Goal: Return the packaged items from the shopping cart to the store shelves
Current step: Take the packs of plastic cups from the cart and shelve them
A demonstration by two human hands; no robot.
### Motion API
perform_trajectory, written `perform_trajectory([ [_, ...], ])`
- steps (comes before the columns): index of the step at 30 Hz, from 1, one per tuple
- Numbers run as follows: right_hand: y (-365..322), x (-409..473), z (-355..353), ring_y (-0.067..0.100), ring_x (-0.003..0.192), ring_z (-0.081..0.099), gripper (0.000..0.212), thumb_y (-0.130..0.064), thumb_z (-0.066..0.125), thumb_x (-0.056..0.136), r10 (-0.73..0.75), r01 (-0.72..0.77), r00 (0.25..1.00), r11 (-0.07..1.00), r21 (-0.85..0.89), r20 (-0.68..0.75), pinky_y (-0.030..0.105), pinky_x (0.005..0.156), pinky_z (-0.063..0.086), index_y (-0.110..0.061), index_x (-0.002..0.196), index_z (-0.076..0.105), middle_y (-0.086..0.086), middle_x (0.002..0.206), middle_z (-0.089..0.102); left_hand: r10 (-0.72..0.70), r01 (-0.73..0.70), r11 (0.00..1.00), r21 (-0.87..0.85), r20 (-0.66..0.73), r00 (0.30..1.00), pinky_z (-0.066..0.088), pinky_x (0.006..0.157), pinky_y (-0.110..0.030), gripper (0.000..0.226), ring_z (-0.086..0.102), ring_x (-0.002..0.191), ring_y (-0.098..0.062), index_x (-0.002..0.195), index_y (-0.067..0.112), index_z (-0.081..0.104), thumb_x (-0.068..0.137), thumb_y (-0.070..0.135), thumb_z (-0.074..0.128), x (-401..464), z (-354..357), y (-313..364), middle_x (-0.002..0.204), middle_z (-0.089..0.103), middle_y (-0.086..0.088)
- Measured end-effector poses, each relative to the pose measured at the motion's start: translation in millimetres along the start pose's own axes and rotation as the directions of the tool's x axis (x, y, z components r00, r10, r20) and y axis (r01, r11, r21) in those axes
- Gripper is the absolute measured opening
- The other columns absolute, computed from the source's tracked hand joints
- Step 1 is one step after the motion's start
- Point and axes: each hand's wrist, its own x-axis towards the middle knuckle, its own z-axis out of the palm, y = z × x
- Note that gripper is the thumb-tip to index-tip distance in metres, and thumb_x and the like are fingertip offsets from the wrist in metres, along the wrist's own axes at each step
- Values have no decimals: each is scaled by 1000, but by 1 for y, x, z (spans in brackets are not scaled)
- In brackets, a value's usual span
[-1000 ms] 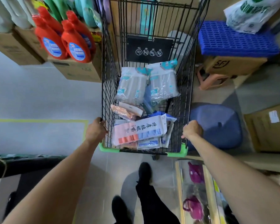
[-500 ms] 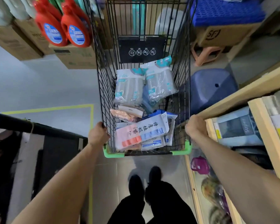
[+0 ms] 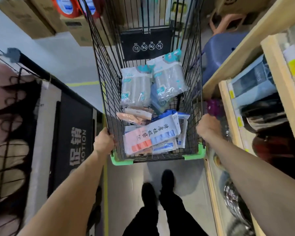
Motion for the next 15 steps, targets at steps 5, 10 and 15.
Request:
perform_trajectory([
  [5,29,-80,26,35,89,69,14,-1,57,90,-7,7,1000,1000,4,-2,36,70,54,2,92,70,19,93,72,51,-51,999,9,20,999,61,64,-42,14,72,79,-29,97,20,52,99,18,39,-40,1,-77,84,70,-10],
  [10,59,-168,63,21,64,54,8,0,54,91,-12,10,1000,998,63,26,23,45,34,-5,85,57,8,78,62,77,-83,995,57,94,993,51,56,-29,10,66,73,-22,105,10,53,100,14,46,-83,-4,-154,77,66,-4],
  [15,90,-245,97,28,73,65,14,-3,60,85,14,-25,990,997,78,138,31,54,51,-5,73,54,10,76,64,11,-14,999,34,81,997,60,68,-46,18,68,76,-24,89,16,48,102,11,36,-128,-10,-232,88,70,-15],
])
